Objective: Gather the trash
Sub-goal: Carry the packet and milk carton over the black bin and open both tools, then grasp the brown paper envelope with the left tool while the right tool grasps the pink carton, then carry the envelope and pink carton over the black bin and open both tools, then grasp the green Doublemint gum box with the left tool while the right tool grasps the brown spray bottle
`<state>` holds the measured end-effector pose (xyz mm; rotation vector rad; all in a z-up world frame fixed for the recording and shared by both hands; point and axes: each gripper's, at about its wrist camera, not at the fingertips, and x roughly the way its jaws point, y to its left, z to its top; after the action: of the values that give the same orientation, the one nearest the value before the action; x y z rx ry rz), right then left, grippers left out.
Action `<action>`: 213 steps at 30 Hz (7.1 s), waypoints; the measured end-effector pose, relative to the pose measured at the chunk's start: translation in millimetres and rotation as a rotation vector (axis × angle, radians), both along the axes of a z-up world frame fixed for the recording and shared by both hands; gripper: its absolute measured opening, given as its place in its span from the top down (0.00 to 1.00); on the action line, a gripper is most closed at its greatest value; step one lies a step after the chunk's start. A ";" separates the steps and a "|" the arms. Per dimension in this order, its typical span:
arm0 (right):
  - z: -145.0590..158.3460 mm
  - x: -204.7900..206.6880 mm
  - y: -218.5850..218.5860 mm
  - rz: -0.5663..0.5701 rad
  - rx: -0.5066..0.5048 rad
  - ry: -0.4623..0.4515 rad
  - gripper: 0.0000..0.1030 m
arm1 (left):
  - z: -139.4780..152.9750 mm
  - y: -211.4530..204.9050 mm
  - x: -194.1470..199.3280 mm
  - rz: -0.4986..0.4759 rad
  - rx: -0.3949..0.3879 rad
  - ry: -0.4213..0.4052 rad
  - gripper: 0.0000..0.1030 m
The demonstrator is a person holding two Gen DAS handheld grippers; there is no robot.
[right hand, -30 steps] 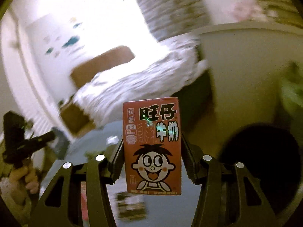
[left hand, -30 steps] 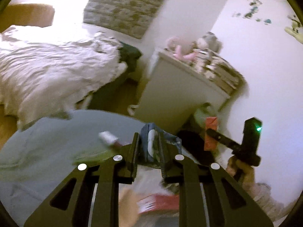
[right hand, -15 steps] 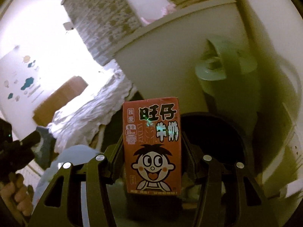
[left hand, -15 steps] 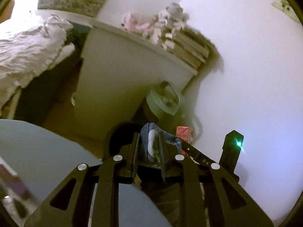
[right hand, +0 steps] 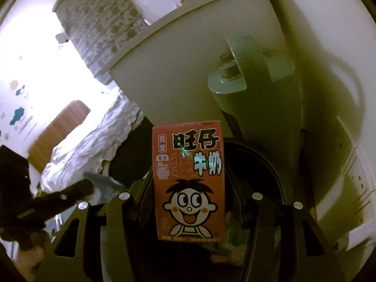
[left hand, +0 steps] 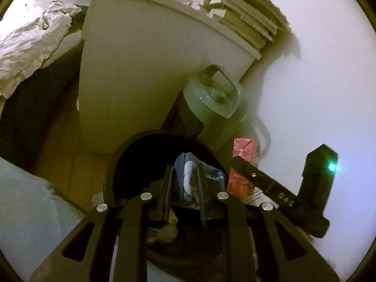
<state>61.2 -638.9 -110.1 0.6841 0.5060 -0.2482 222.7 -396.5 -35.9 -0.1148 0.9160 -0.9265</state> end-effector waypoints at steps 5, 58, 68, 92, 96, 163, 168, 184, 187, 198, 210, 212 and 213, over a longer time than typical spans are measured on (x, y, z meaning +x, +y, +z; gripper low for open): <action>-1.1 5.8 1.7 0.000 0.014 0.005 0.48 | -12.7 -9.3 3.7 -0.007 0.032 0.016 0.81; 15.7 25.8 69.0 0.189 -0.081 -0.028 0.30 | 73.5 215.1 -113.8 0.260 0.129 -0.194 0.10; 57.5 10.5 229.6 0.807 -0.138 -0.112 0.17 | 11.9 307.2 -147.0 0.235 0.428 -0.180 0.10; 63.4 15.9 294.2 0.945 -0.126 -0.008 0.68 | 14.2 311.4 -129.0 0.255 0.240 -0.165 0.57; 73.4 3.6 223.3 0.738 -0.053 -0.118 0.68 | 37.3 276.7 -122.8 0.217 0.167 -0.187 0.57; -14.9 1.5 -0.7 -0.106 0.089 0.021 0.39 | 4.2 2.0 -19.2 0.032 0.056 -0.011 0.13; -9.5 9.7 17.2 -0.044 0.043 0.017 0.39 | 26.0 57.1 -37.7 0.071 0.039 -0.056 0.11; 52.1 40.8 183.2 0.568 -0.139 -0.063 0.39 | 0.0 306.0 -33.3 0.149 0.466 -0.291 0.11; 75.5 67.2 237.3 0.716 -0.237 0.012 0.39 | -16.3 317.3 -14.8 0.088 0.499 -0.261 0.11; 68.0 177.9 359.9 0.948 -0.428 0.280 0.40 | -32.0 311.6 3.2 -0.017 0.438 -0.256 0.48; 33.1 217.3 399.4 0.965 -0.483 0.349 0.69 | -25.4 353.2 11.5 0.243 0.314 -0.151 0.68; 36.9 216.6 387.5 0.949 -0.411 0.303 0.69 | -19.4 358.9 4.3 0.264 0.267 -0.145 0.69; 41.0 215.4 380.2 0.936 -0.378 0.277 0.69 | -15.2 362.5 2.0 0.275 0.236 -0.147 0.69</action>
<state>276.6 -258.7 -69.1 -0.0036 0.9597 0.4440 224.8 -34.0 -51.1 0.0288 0.8421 -0.5602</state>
